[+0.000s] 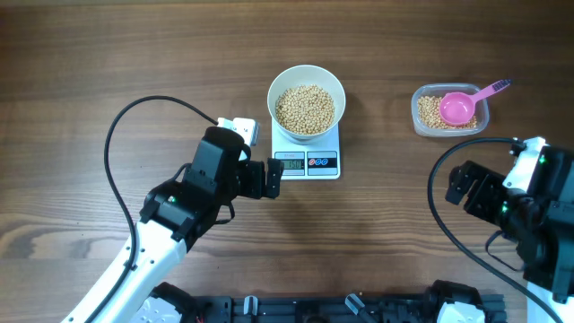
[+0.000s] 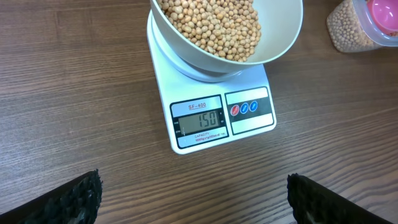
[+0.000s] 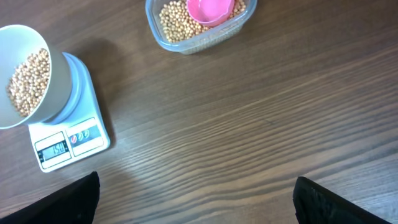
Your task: Scoop item into bowl and weigh 150g on scale
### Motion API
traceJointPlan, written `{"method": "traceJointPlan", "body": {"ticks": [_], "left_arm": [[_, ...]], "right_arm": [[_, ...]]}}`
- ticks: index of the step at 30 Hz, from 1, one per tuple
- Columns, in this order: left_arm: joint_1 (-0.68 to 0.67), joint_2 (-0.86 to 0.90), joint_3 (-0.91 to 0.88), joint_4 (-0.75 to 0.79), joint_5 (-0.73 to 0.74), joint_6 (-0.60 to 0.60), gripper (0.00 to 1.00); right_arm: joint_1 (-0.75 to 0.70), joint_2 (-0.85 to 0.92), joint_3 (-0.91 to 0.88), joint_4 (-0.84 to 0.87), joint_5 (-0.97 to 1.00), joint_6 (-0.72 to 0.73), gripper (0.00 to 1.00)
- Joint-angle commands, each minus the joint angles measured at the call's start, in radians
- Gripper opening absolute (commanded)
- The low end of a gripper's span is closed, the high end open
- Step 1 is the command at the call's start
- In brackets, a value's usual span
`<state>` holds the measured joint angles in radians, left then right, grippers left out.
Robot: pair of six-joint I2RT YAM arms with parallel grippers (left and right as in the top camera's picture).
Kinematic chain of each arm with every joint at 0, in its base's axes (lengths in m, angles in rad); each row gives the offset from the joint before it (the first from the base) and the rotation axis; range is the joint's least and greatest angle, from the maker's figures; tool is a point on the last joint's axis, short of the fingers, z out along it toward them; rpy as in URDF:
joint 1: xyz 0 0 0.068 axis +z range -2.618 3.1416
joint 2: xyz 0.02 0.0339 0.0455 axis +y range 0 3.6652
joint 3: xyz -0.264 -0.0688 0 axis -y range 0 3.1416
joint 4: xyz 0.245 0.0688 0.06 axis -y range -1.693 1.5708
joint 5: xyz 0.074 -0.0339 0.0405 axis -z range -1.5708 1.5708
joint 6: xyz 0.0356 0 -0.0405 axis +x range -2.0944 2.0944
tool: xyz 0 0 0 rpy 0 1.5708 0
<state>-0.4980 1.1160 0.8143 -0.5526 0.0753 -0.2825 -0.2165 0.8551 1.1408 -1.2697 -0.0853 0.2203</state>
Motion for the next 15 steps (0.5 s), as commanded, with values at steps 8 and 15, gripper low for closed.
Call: {"method": "traceJointPlan", "body": {"ticks": [8,15], "left_arm": [[0.005,0.003,0.003,0.003,-0.01,0.017,1.0],[0.005,0.003,0.003,0.003,-0.01,0.017,1.0]], "right_arm": [[0.008,-0.011,-0.111,0.348,0.024,-0.127,1.0],[0.194,-0.347,-0.712,1.139,0.072,-0.245,1.0]]}}
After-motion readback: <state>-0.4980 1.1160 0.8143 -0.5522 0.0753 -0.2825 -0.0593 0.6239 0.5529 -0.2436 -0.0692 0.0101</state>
